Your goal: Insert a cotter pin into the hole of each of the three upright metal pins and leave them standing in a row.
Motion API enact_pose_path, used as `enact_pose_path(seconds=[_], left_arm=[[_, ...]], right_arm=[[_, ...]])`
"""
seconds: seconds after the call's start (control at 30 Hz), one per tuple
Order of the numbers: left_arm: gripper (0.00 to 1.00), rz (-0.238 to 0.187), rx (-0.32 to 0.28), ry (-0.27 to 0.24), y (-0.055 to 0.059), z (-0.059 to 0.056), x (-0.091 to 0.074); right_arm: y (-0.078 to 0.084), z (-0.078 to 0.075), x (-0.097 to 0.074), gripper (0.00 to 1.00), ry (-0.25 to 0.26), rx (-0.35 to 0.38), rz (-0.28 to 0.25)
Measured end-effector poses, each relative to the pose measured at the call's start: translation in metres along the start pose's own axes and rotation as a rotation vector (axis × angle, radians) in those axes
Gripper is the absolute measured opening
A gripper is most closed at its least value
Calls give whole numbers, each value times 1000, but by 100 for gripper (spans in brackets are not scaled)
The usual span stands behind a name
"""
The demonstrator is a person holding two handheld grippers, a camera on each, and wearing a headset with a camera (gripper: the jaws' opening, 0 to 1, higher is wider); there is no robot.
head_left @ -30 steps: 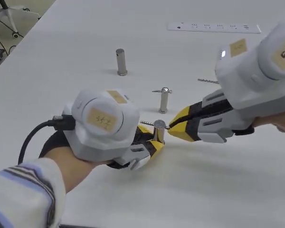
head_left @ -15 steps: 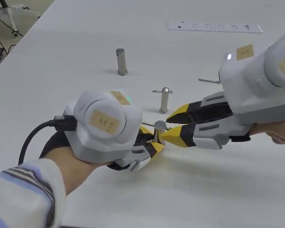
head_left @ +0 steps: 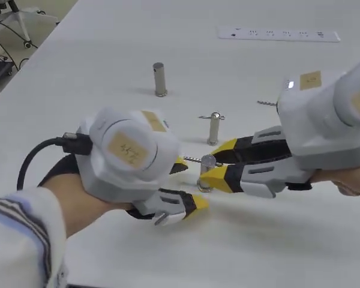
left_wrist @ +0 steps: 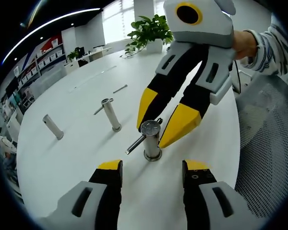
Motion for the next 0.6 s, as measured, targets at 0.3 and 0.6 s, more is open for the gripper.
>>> enact_pose_path(seconds=[0.3, 0.6], left_arm=[[62, 34, -37, 10, 11, -1, -14], [68, 12, -120, -35, 17, 4, -28]], right_arm=[[1, 1, 3, 16, -13, -14, -9], [1, 1, 4, 14, 10, -44, -36]])
Point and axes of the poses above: the centre of the closed fingertips' face, and the gripper's own axes: x roughly forward along the fingers, z roughly to its left, y roughly out of its underside, the point moved 6 cm from there along -x, roughly backward along the fingers, and after that the axes turned 9 degrees about -z, right-handed, at the moved point
